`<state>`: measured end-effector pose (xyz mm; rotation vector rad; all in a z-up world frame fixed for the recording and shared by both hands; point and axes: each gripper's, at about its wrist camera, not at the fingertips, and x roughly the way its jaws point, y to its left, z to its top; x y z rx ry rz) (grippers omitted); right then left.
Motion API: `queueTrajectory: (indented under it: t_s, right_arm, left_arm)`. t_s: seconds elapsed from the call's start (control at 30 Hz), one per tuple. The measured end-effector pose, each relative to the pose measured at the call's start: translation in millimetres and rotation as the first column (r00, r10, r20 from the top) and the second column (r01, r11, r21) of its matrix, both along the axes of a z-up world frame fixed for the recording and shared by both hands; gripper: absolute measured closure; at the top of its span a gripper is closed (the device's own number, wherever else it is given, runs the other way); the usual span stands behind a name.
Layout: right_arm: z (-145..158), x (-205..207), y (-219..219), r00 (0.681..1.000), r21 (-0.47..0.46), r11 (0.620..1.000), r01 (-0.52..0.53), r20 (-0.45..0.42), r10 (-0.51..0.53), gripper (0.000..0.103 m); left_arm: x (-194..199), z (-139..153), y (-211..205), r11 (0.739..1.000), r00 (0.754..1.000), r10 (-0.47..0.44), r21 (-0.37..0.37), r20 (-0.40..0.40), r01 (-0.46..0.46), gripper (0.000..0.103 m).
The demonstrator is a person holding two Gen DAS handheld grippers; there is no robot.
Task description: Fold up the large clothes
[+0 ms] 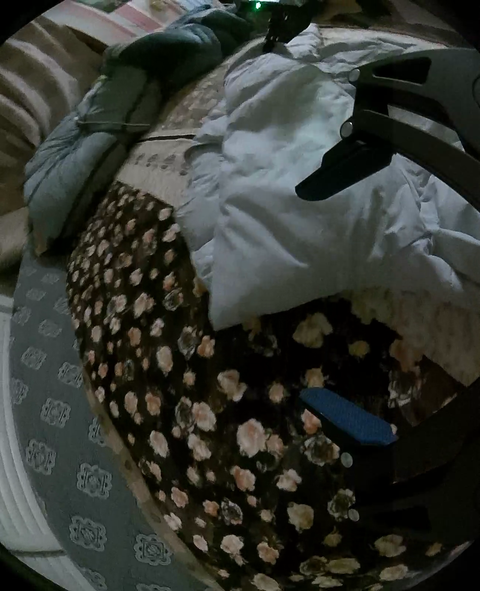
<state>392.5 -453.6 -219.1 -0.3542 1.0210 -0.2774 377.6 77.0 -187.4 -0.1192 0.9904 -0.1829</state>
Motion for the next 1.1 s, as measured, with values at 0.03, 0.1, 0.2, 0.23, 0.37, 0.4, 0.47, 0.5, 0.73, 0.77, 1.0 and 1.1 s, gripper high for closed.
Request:
queueTrajectory:
  t_s: [0.03, 0.1, 0.2, 0.23, 0.37, 0.4, 0.47, 0.5, 0.73, 0.77, 1.0, 1.1]
  right_arm:
    - [-12, 3, 1, 1.000, -0.025, 1.000, -0.007, -0.024, 0.007, 0.095]
    - [-22, 8, 6, 0.999, -0.060, 0.998, -0.017, -0.050, 0.014, 0.094]
    - [-9, 8, 6, 0.999, -0.036, 0.999, -0.007, -0.044, 0.005, 0.092]
    - [1, 4, 3, 1.000, -0.010, 1.000, 0.003, -0.025, -0.003, 0.091]
    - [51, -21, -7, 0.995, 0.096, 0.995, -0.017, 0.095, 0.007, 0.044]
    - [59, -25, -6, 0.993, 0.096, 0.995, -0.022, 0.115, 0.011, 0.043]
    - [76, -30, -9, 0.986, 0.139, 0.990, -0.039, 0.163, 0.016, 0.040]
    - [79, -31, -10, 0.985, 0.176, 0.983, -0.047, 0.174, 0.016, 0.039]
    - [44, -20, 12, 0.986, 0.226, 0.968, -0.114, 0.144, 0.082, 0.039]
    - [39, -18, 11, 0.987, 0.220, 0.969, -0.114, 0.140, 0.085, 0.039]
    - [-26, -4, -10, 0.995, 0.295, 0.952, -0.086, 0.073, 0.067, 0.040]
    - [-39, -5, -10, 0.994, 0.283, 0.953, -0.104, 0.070, 0.088, 0.040]
  left_arm:
    - [0, -2, -5, 1.000, 1.000, -0.006, 0.018, -0.004, 0.006, 0.003]
    - [-1, -3, -10, 0.998, 1.000, -0.012, 0.065, -0.005, 0.012, 0.003]
    - [-1, 2, -17, 0.982, 1.000, 0.016, 0.190, -0.017, -0.013, 0.003]
    - [-2, 8, -20, 0.972, 0.999, 0.027, 0.232, -0.024, -0.021, 0.003]
    - [-7, 44, -30, 0.980, 0.997, 0.067, 0.190, -0.030, -0.060, 0.003]
    - [-7, 56, -39, 0.985, 0.996, 0.064, 0.164, -0.055, -0.054, 0.003]
    - [-5, 63, -51, 0.988, 0.989, 0.084, 0.141, -0.119, -0.067, 0.003]
    - [-3, 65, -62, 0.991, 0.982, 0.087, 0.115, -0.167, -0.068, 0.003]
    - [3, 9, -113, 0.989, 0.967, 0.134, 0.086, -0.217, -0.118, 0.004]
    - [5, -5, -117, 0.984, 0.961, 0.151, 0.124, -0.231, -0.125, 0.005]
    - [11, -58, -119, 0.979, 0.954, 0.142, 0.179, -0.263, -0.097, 0.011]
    - [9, -74, -122, 0.974, 0.959, 0.130, 0.212, -0.250, -0.077, 0.003]
